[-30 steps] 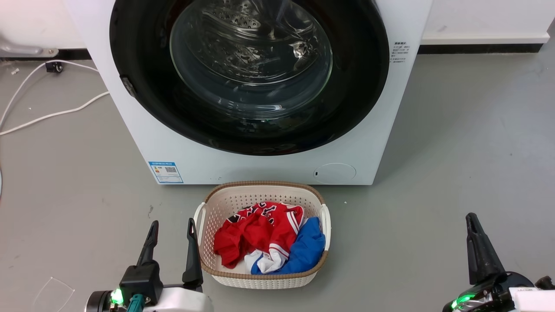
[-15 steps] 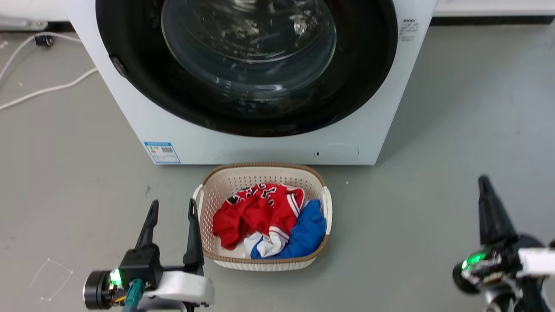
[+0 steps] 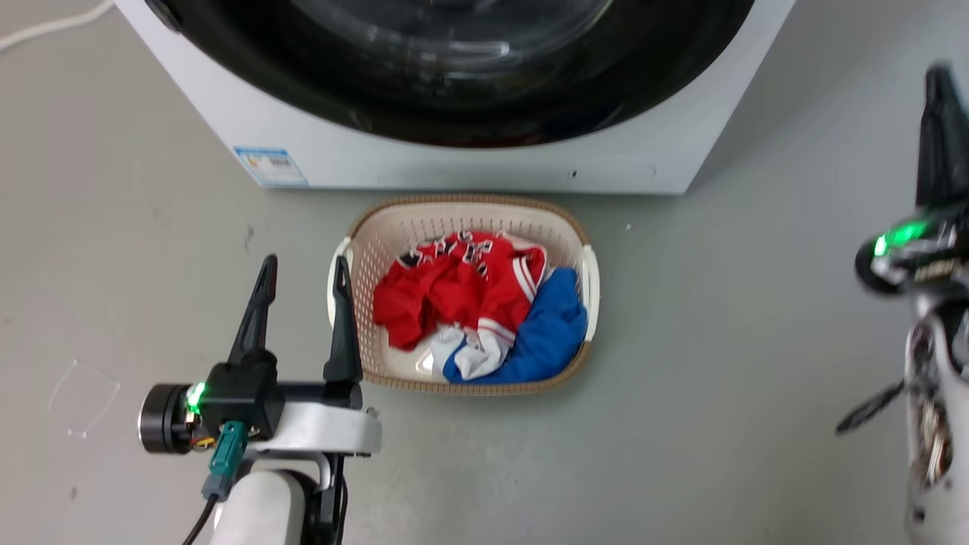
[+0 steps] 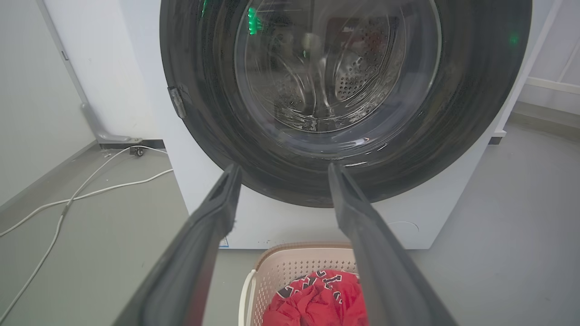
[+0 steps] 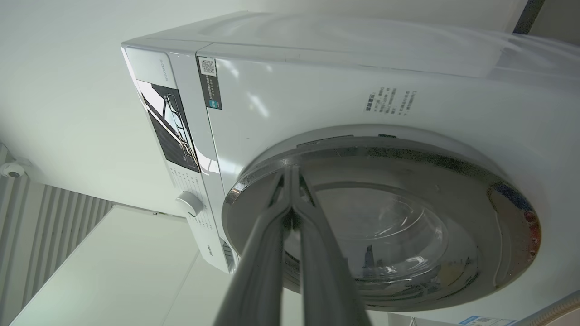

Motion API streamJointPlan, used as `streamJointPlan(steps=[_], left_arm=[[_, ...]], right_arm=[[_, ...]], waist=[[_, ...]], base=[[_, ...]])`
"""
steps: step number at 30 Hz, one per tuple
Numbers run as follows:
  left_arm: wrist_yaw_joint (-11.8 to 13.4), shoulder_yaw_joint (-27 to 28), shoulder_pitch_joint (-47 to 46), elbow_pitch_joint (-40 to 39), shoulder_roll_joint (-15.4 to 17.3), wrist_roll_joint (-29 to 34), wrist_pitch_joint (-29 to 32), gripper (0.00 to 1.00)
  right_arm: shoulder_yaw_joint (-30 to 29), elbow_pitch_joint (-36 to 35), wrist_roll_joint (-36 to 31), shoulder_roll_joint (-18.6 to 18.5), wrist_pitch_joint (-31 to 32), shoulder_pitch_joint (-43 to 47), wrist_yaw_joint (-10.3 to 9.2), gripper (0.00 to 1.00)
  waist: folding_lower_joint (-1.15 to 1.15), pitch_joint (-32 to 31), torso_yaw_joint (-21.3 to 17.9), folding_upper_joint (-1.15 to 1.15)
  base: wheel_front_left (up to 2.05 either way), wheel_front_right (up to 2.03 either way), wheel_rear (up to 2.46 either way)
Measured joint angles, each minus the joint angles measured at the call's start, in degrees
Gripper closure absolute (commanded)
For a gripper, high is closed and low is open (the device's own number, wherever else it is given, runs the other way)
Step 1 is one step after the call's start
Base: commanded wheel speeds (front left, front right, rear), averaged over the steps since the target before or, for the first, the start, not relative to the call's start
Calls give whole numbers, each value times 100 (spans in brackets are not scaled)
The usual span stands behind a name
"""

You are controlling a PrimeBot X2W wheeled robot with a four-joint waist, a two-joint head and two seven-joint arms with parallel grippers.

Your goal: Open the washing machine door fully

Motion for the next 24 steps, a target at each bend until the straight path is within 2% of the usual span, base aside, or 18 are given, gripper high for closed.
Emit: streamJointPlan(steps=[5, 12, 19, 24], left_arm=[[-18, -68, -258, -37, -2, -16, 0, 0], [-42, -167, -547, -104, 0, -70, 0, 0], [-44, -207, -746, -185, 0, -78, 0, 0], [-19, -260, -790, -209, 0, -120, 0, 0]], right_arm=[[91, 508, -281, -248, 46, -950, 0, 100], [-4, 1613, -466, -943, 160, -2205, 0, 100], [269, 2217, -528, -1322, 736, -3088, 0, 100], [563, 2542, -588, -1454, 1223, -3537, 0, 100]], waist=[[0, 455, 77, 0], [0, 957, 310, 0], [1, 1380, 553, 0], [0, 1611, 655, 0]], base=[[0, 0, 0], [0, 0, 0], [0, 0, 0], [0, 0, 0]])
